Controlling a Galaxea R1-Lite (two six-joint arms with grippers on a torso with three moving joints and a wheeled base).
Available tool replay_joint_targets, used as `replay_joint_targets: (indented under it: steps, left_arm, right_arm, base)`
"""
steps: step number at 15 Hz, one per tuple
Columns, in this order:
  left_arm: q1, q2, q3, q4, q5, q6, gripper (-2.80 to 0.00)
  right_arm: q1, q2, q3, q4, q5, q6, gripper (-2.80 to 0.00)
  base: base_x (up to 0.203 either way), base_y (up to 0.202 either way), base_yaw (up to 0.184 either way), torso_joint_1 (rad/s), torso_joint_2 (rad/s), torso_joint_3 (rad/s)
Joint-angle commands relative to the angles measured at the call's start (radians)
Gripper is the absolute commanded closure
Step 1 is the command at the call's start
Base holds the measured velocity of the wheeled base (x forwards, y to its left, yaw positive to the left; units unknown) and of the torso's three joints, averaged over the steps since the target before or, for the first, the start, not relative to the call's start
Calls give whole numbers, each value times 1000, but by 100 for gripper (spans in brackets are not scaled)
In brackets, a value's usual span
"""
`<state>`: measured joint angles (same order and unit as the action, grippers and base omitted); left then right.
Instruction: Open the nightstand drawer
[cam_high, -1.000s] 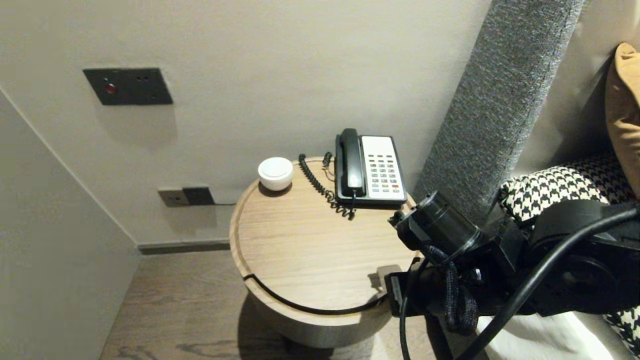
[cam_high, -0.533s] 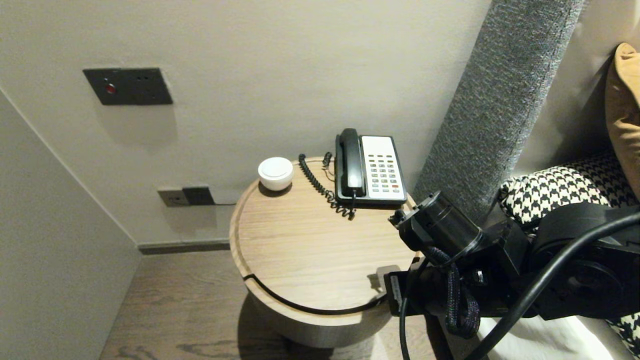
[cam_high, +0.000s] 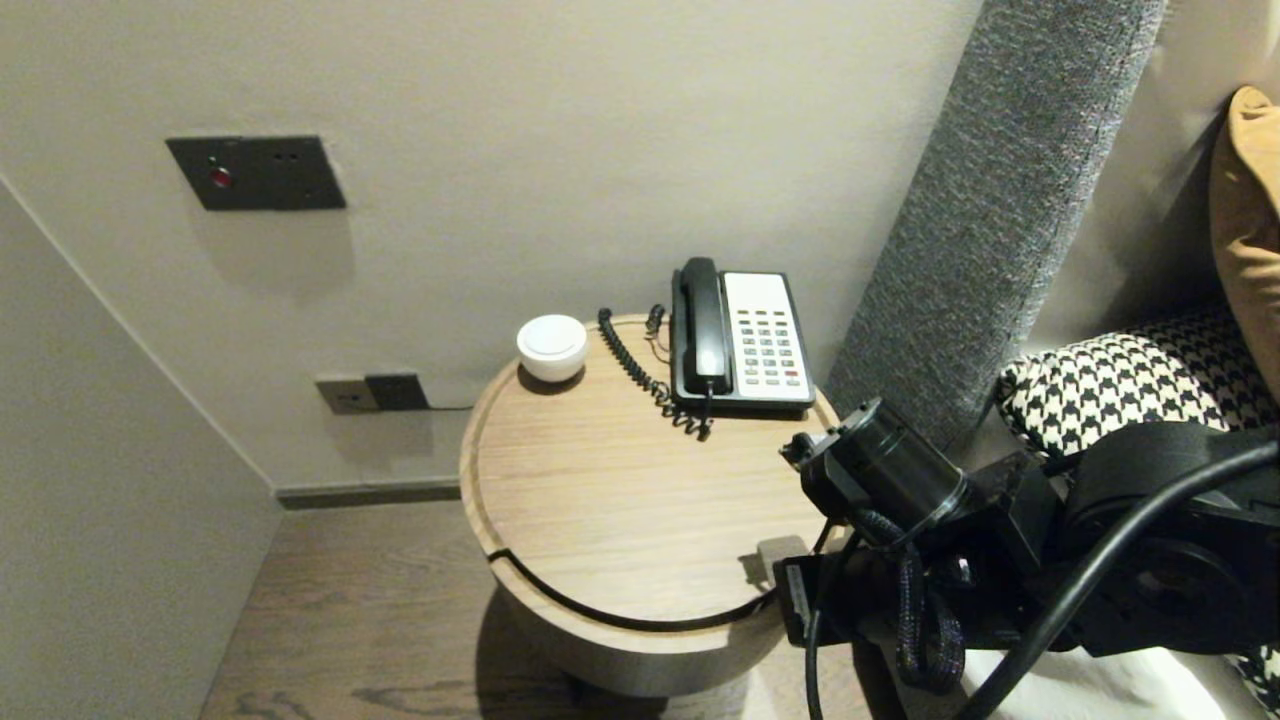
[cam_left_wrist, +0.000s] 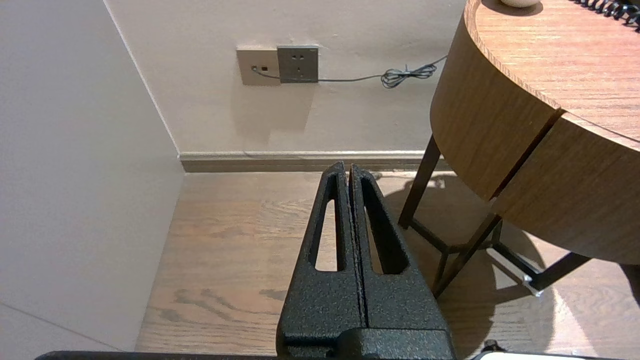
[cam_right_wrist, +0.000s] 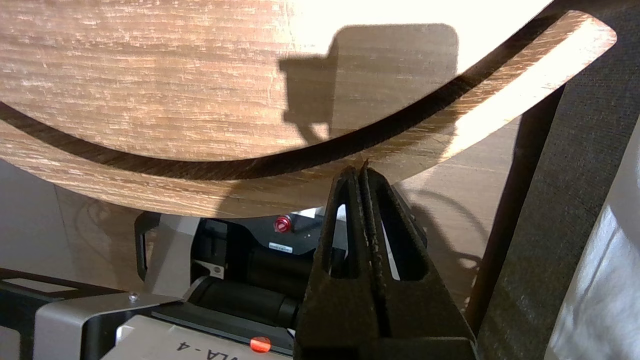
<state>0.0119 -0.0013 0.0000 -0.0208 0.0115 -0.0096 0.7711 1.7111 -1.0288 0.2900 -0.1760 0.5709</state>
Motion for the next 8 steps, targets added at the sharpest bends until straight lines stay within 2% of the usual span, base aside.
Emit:
replay_joint_targets:
  steps: [1,5,8]
  left_arm:
    - [0,0,0,-1,1,0,0]
    - [0,-1,-1,-1,1,0,0]
    - [0,0,0,-1,1,0,0]
  right_arm:
    - [8,-10,20,7,1,3,0]
    - [43,-59,55,10,0,1,0]
    - [41,-87,46,11,0,-2,0]
  base:
    - [0,0,0,0,0,0]
    - [0,0,0,0,0,0]
    - [0,0,0,0,0,0]
